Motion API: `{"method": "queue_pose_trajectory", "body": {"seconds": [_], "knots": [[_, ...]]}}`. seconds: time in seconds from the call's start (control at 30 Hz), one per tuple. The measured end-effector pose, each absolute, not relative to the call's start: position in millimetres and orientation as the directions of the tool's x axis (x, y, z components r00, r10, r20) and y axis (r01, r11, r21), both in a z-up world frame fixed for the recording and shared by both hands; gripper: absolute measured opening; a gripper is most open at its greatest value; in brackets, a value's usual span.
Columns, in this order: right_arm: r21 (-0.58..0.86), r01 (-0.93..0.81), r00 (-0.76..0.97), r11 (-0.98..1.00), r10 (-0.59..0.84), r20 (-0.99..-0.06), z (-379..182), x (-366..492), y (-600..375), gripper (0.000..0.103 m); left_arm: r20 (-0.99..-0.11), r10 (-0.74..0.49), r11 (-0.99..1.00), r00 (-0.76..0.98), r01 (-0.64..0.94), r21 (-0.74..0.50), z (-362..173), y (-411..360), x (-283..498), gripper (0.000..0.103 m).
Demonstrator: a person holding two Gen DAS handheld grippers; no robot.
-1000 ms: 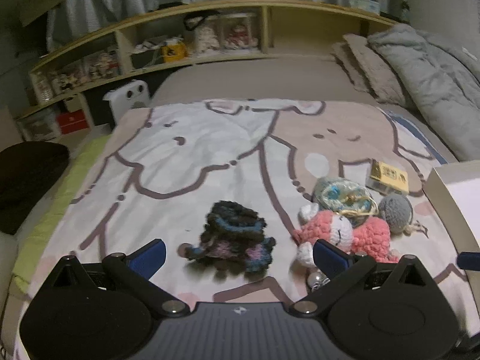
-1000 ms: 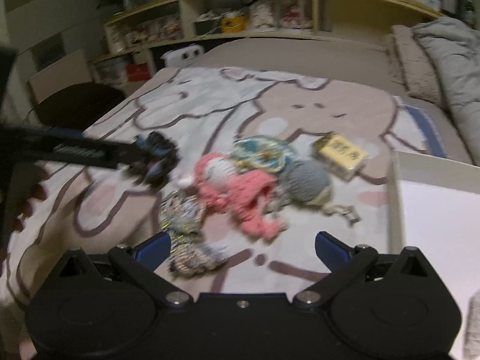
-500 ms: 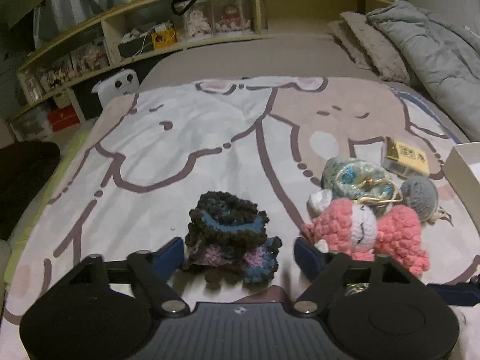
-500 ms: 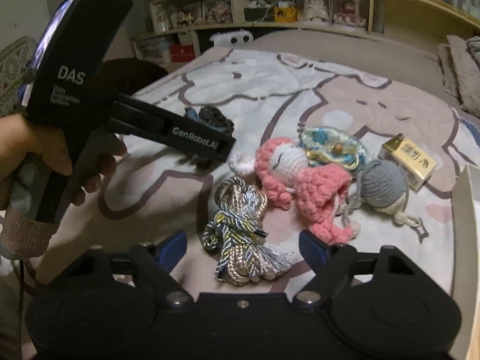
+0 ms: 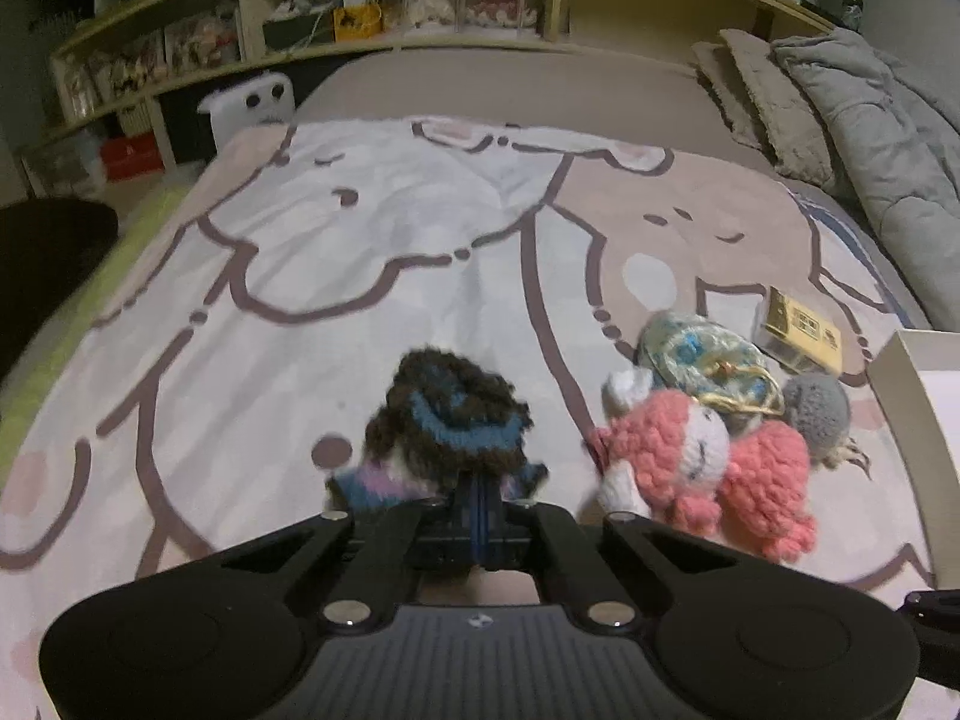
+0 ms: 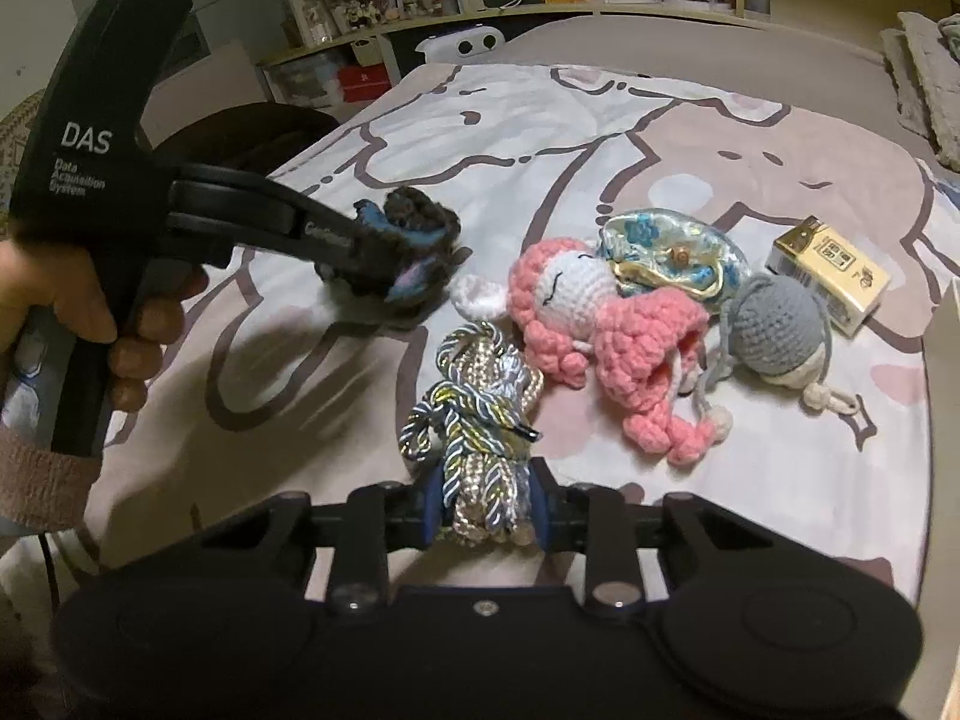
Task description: Organize objects
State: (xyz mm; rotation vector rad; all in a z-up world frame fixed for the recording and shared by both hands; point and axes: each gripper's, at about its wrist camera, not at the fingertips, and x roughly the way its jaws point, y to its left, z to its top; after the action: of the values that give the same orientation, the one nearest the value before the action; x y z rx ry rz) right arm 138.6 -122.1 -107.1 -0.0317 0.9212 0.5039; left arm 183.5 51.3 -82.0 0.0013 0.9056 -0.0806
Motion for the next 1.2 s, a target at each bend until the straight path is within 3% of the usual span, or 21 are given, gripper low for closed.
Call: {"method": "queue_pose_trajectory", "body": {"seconds": [0.27,0.33,0.37,0.4,0.43,0.47,0.5,0.53,0.8,1.0,1.07,1.2], "knots": [[0.197,-0.408,0.466,0.891,0.389,-0.795,-95,118,-136,0.028,-0.799,-0.075,0.995,0.596,0.097,-0.02,-72,54,158,0.0],[0.199,-0.406,0.459,0.892,0.387,-0.8,-92,113,-138,0.028,-0.777,-0.069,0.996,0.625,0.092,-0.015,-69,55,154,0.005],[0.2,-0.409,0.454,0.89,0.389,-0.802,-90,109,-139,0.028,-0.767,-0.075,0.996,0.637,0.089,-0.023,-68,56,154,0.014],[0.202,-0.413,0.45,0.888,0.392,-0.802,-88,106,-139,0.028,-0.754,-0.078,0.996,0.652,0.081,-0.033,-67,57,155,0.035],[0.204,-0.418,0.446,0.885,0.396,-0.803,-86,102,-139,0.028,-0.74,-0.076,0.997,0.669,0.071,-0.038,-65,58,157,0.047],[0.204,-0.424,0.442,0.883,0.398,-0.803,-84,100,-138,0.028,-0.724,-0.069,0.997,0.686,0.06,-0.038,-65,58,159,0.065],[0.206,-0.429,0.438,0.88,0.402,-0.804,-83,98,-137,0.028,-0.708,-0.062,0.998,0.704,0.051,-0.037,-65,57,161,0.075],[0.207,-0.434,0.434,0.877,0.405,-0.805,-83,96,-136,0.028,-0.696,-0.056,0.998,0.716,0.046,-0.034,-66,57,165,0.077],[0.215,-0.451,0.367,0.866,0.4,-0.84,-87,89,-132,0.028,-0.717,-0.037,0.995,0.696,-0.043,-0.093,-97,70,198,0.079],[0.266,-0.476,0.312,0.839,0.444,-0.84,-91,89,-131,0.031,-0.716,-0.085,0.965,0.693,-0.121,-0.232,-112,85,214,0.078],[0.276,-0.46,0.315,0.844,0.446,-0.838,-95,93,-131,0.036,-0.733,-0.099,0.963,0.673,-0.12,-0.241,-116,81,217,0.076],[0.328,-0.435,0.282,0.838,0.474,-0.834,-104,103,-132,0.045,-0.754,-0.085,0.982,0.652,-0.072,-0.172,-119,69,218,0.061]]}}
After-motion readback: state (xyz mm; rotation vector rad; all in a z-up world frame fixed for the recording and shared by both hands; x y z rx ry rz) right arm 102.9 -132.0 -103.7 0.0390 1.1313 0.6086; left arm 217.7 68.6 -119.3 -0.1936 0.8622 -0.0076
